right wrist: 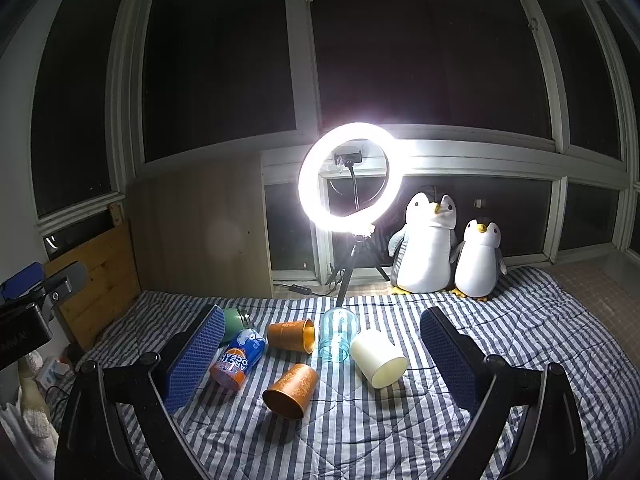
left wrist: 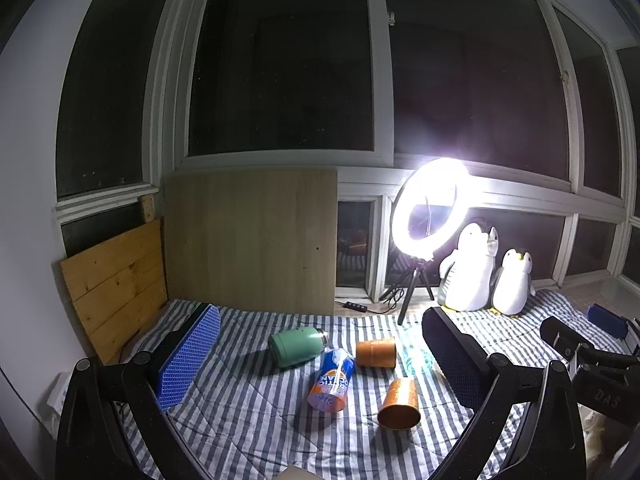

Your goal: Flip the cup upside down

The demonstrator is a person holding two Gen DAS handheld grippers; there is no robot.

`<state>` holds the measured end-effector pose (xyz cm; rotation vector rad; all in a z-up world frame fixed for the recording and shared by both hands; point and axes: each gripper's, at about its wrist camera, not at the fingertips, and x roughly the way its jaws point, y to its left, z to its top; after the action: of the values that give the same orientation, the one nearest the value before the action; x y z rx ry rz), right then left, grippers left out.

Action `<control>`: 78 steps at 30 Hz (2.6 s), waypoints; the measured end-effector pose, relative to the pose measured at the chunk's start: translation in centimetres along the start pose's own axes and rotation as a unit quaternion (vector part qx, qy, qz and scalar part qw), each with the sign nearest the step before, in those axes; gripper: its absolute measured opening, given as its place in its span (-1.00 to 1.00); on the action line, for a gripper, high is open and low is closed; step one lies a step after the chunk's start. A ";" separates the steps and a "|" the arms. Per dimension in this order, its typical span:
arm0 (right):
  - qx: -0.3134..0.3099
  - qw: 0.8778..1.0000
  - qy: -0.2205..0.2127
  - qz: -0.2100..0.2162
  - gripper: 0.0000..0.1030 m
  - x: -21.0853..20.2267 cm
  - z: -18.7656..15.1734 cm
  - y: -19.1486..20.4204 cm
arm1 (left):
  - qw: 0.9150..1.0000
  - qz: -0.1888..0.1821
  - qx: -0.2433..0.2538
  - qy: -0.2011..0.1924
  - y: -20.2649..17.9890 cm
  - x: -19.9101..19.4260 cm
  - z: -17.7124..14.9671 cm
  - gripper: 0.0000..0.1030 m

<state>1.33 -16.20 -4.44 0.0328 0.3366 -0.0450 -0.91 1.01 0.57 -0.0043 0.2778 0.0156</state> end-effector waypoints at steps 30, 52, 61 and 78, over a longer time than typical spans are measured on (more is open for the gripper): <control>-0.001 1.000 0.002 0.003 0.88 0.7 -0.4 0.6 | 1.000 0.002 0.000 0.000 0.4 0.5 -0.3 0.99; -0.002 1.000 -0.001 0.001 0.88 1.0 -0.7 0.8 | 1.000 0.000 -0.002 0.002 0.6 0.7 -0.5 0.99; -0.005 1.000 -0.019 -0.008 0.88 0.5 -0.7 0.8 | 1.000 -0.001 -0.002 -0.002 0.4 0.7 -0.4 0.99; -0.006 1.000 -0.024 -0.014 0.88 0.5 -0.7 0.6 | 1.000 -0.003 -0.001 0.005 0.2 0.8 -0.6 0.99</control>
<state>1.58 -15.55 -5.20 0.0146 0.2902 -0.0708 -0.35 1.18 -0.26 -0.0077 0.2876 0.0092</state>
